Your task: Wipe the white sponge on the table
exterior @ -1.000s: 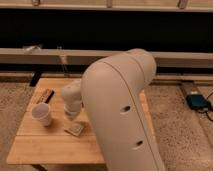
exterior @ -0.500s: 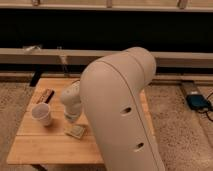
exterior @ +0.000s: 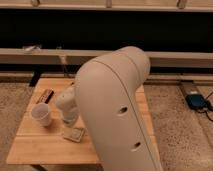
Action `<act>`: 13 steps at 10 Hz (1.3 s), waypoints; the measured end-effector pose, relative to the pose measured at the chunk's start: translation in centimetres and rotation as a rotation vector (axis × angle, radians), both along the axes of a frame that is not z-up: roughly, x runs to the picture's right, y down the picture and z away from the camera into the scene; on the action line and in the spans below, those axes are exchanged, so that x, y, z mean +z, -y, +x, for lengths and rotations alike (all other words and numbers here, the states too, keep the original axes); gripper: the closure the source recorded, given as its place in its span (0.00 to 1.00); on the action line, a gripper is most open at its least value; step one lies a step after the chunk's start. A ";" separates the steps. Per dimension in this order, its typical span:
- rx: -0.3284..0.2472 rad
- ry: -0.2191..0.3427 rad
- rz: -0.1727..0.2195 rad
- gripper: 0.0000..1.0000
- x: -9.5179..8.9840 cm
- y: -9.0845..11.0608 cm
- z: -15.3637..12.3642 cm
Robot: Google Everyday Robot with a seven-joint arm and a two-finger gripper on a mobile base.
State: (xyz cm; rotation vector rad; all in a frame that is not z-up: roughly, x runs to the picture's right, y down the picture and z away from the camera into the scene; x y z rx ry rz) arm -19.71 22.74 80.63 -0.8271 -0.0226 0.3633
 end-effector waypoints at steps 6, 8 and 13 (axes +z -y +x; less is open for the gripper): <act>-0.033 0.064 0.008 1.00 -1.3 -0.9 -3.5; -0.018 0.066 0.023 1.00 -0.8 0.0 -4.0; 0.060 -0.017 0.061 1.00 2.0 2.9 -3.5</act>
